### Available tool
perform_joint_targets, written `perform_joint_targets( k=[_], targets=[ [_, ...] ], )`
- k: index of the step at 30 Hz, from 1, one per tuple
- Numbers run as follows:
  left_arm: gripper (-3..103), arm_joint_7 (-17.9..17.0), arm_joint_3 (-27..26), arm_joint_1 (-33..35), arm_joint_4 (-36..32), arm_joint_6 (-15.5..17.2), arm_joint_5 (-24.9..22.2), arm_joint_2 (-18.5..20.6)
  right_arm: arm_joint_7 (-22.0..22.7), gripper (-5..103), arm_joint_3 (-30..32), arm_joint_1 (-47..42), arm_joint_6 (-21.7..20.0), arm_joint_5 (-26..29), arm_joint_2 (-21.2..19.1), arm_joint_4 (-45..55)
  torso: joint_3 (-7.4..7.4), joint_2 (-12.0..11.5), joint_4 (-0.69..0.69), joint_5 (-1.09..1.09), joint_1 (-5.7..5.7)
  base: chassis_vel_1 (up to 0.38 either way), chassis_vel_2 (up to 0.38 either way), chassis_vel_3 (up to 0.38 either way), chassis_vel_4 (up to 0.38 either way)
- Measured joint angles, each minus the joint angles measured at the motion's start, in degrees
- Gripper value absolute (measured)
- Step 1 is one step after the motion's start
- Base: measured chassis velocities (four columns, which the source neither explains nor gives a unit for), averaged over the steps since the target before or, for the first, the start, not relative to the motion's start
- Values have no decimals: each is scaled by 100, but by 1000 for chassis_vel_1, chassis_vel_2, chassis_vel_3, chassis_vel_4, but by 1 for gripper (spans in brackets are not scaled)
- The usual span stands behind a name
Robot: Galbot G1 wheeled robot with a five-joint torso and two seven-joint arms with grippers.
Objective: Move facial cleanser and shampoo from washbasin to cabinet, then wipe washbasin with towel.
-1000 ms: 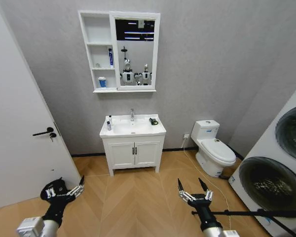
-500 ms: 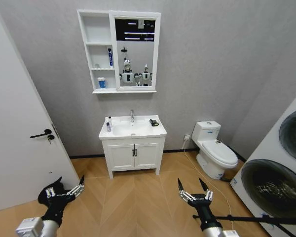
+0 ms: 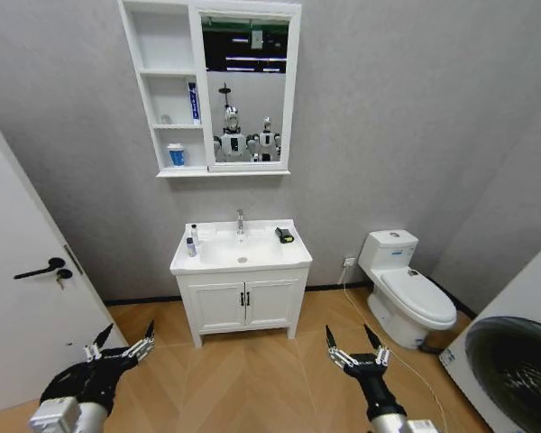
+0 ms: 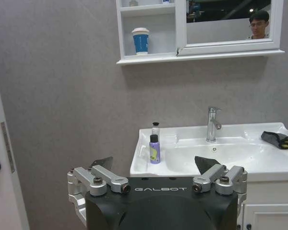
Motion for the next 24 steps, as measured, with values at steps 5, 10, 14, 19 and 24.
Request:
perform_joint_targets(
  k=[5,10,14,19,24],
  targets=[
    [97,4,13,-5,19,0,9,1,-12,100,-4,15,45,-36,-7,-37,1,-1,-1,-2,2,-370,366,376,-365],
    [97,11,21,-5,26,0,24,0,-37,100,-47,68,172,-74,-14,-91,-1,1,-1,0,-1,-347,357,366,-357],
    [97,17,40,-3,29,-1,42,-2,-42,100,-51,95,199,-98,-31,-114,1,-1,1,2,4,-306,309,326,-310],
    [97,18,99,9,43,-2,115,-9,13,100,33,110,245,-169,-50,-169,1,-2,0,0,5,-199,209,176,-115],
    [97,33,138,31,51,-10,175,-23,-44,100,119,98,287,-52,-66,-187,-1,0,-4,-3,-1,-93,40,-26,-16]
  ],
)
